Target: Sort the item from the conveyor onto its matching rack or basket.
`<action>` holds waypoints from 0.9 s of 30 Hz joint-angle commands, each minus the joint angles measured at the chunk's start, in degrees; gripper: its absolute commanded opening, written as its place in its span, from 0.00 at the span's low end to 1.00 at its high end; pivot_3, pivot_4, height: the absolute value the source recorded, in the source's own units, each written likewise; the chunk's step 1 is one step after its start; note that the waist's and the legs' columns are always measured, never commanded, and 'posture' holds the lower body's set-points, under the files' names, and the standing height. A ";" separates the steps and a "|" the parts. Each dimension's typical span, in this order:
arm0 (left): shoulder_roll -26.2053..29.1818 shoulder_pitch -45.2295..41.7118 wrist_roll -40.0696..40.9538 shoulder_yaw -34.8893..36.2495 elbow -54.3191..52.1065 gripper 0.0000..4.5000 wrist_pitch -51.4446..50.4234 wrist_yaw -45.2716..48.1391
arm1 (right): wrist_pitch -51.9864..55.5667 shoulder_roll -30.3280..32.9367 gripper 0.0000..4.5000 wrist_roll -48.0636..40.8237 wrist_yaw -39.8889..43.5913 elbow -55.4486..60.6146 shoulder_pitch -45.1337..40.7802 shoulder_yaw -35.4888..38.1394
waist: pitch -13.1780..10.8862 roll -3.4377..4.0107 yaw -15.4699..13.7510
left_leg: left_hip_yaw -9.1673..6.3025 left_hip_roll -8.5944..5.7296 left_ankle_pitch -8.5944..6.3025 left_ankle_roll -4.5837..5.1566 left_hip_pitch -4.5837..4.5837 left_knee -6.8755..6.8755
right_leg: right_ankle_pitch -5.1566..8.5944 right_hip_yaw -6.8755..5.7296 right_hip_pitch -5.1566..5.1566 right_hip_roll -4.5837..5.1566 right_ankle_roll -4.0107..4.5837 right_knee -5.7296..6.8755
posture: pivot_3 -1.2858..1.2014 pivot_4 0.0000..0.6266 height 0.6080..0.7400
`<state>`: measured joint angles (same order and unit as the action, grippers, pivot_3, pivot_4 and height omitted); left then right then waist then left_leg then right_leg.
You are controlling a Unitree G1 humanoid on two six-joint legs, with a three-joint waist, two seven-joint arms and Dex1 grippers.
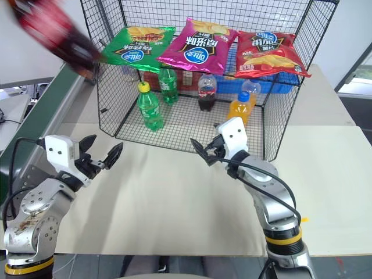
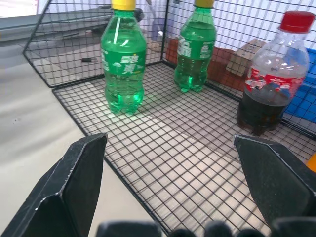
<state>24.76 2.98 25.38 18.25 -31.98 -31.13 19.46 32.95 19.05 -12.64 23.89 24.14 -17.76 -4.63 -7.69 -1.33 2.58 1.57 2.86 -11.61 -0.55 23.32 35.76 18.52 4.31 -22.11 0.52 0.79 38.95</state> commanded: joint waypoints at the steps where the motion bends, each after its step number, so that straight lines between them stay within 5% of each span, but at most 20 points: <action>1: 0.08 1.71 0.64 2.10 -3.34 0.99 0.73 -0.60 | -0.89 0.00 1.00 -0.90 1.14 0.49 -2.11 0.02 | 0.00 0.00 -0.05 | 0.00 0.00 0.00 0.00 0.00 0.00 | 0.00 0.00 0.00 0.00 0.00 0.00 | 0.52 0.24 1.00; 27: 1.51 1.86 0.24 5.68 -1.63 0.99 1.73 -1.92 | -1.70 -0.03 1.00 -1.51 4.07 -1.60 -4.93 -0.59 | 0.00 0.00 -0.04 | -0.01 0.00 0.00 0.00 0.00 0.00 | 0.00 -0.01 0.00 0.00 0.00 0.00 | 0.52 0.24 1.00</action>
<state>25.35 4.82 25.88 21.52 -32.84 -30.97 17.89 32.34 18.63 -12.70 26.95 20.40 -20.85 -5.91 -7.69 -1.33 2.54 1.56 2.86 -11.61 -0.55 23.32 35.76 18.52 4.30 -22.11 0.52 0.79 38.94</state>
